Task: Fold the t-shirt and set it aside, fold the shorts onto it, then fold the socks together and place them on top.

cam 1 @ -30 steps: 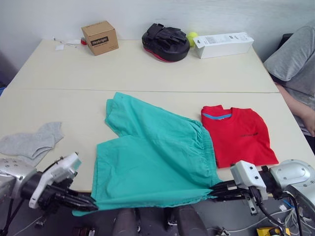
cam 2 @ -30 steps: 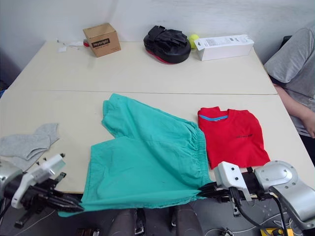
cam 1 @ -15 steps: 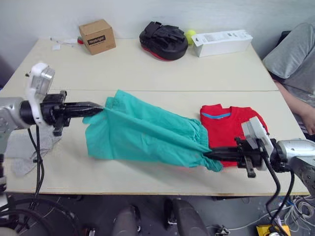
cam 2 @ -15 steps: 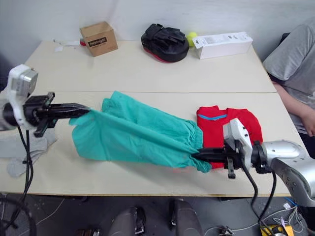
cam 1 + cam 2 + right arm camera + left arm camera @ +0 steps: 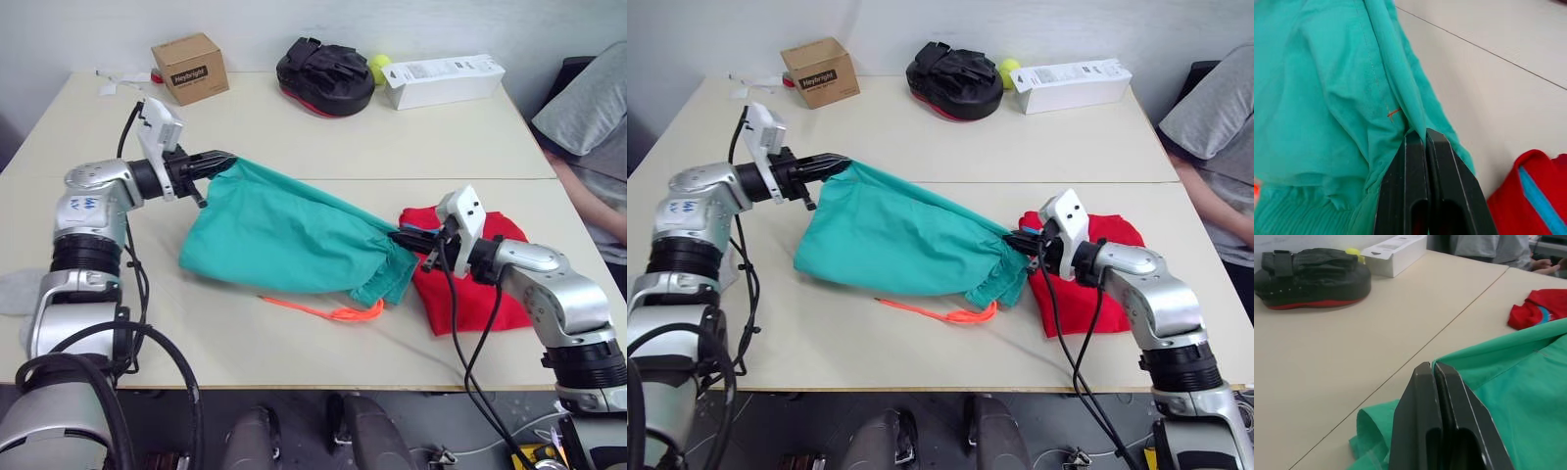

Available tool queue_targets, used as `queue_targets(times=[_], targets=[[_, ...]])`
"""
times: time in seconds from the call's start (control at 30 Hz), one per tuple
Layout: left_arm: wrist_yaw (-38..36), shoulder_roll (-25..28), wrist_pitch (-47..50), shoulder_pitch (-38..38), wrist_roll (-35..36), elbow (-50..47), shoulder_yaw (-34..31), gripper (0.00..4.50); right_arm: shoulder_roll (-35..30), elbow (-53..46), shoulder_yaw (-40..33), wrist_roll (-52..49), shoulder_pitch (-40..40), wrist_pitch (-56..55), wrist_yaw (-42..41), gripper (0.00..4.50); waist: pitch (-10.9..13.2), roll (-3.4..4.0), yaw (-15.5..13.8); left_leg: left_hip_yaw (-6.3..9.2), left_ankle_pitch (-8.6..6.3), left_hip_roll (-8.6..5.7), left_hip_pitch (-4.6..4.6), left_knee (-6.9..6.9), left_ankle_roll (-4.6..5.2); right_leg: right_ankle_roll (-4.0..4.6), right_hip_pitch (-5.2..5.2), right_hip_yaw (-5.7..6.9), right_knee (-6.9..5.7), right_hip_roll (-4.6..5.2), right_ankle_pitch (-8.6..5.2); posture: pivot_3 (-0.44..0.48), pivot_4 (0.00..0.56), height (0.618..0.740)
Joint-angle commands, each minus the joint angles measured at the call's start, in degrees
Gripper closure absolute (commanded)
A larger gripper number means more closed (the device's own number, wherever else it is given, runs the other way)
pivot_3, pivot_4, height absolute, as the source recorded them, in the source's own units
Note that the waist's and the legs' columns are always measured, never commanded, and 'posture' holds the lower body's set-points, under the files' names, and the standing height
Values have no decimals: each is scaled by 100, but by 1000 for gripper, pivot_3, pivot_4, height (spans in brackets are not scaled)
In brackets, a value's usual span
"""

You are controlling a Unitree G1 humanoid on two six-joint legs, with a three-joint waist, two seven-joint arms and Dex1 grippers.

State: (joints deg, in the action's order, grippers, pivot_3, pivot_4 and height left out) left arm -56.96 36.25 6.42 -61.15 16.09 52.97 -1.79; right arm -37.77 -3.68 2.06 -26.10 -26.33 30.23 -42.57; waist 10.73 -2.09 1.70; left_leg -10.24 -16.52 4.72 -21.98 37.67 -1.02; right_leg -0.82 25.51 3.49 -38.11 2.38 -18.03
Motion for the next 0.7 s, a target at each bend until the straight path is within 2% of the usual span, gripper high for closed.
queue_targets(times=[0.03, 0.07, 0.17, 0.23, 0.3, 0.43, 0.5, 0.53, 0.6, 0.7], targets=[[402, 26, -723, -247, -315, 539, -170, 4473, 88, 206, -88, 399, -71, -394, 176, 4500, 0, 0, 5, 0, 0, -1, -9, 8, 0, 0, 8, 1, -3, -2, 0, 0, 150, 740], [565, -8, -903, -265, -399, 698, -188, 4290, 164, 220, -148, 422, -84, -451, 236, 4500, 0, 0, 4, 0, 0, 0, -15, 15, 0, 0, 11, 2, -9, -3, 0, 0, 150, 740], [1546, -28, -1605, -312, -662, 1093, -311, 3606, 286, 198, -325, 551, -93, -708, 395, 3903, 1, -1, 11, 3, -1, 1, -18, 31, 0, -1, 12, 1, -24, 0, 1, 0, 150, 740], [1830, -18, -1890, -332, -670, 1205, -458, 2981, 290, 162, -447, 632, -64, -947, 443, 3242, 1, -1, 6, 6, 0, 3, -17, 40, 1, -2, 12, 1, -37, 3, 2, 0, 150, 740], [1791, 35, -2255, -255, -655, 1155, -566, 2312, 222, 89, -653, 686, 11, -1266, 455, 2531, 2, -2, -6, 8, 2, 1, -17, 43, 4, -4, 12, 2, -43, 6, 2, 0, 150, 740], [399, 117, -2782, 209, -162, 480, -845, 1045, -41, -538, -943, 427, 486, -1820, -189, 1143, 2, -2, -12, 6, 4, -1, -17, 40, 5, -4, 12, 5, -44, 6, 3, 0, 150, 740], [-555, 285, -2888, 711, -9, -171, -737, 354, -265, -1218, -841, 212, 962, -1851, -726, 356, 2, -1, -7, 6, 2, 0, -17, 39, 2, -4, 11, 8, -43, 3, 2, 0, 150, 740], [-934, 386, -2970, 983, 5, -488, -649, 117, -368, -1514, -751, 203, 1182, -1839, -883, 125, 1, 1, 8, 3, 2, 0, -16, 37, 1, -4, 11, 6, -41, 1, 2, 0, 150, 740], [-1476, 562, -2886, 1515, 53, -1087, -520, 36, -430, -1990, -559, 262, 1555, -1766, -934, 19, 1, 1, 37, 2, -4, 1, -10, 36, -9, -2, 9, 3, -43, -9, -1, 0, 150, 740], [-1718, 747, -2896, 2248, 25, -1778, -477, 36, -323, -2408, -104, 687, 1970, -1785, -741, 19, 1, 0, 62, 4, 2, 8, -5, 42, -19, -1, 9, 0, -52, -16, -1, 0, 150, 740]])
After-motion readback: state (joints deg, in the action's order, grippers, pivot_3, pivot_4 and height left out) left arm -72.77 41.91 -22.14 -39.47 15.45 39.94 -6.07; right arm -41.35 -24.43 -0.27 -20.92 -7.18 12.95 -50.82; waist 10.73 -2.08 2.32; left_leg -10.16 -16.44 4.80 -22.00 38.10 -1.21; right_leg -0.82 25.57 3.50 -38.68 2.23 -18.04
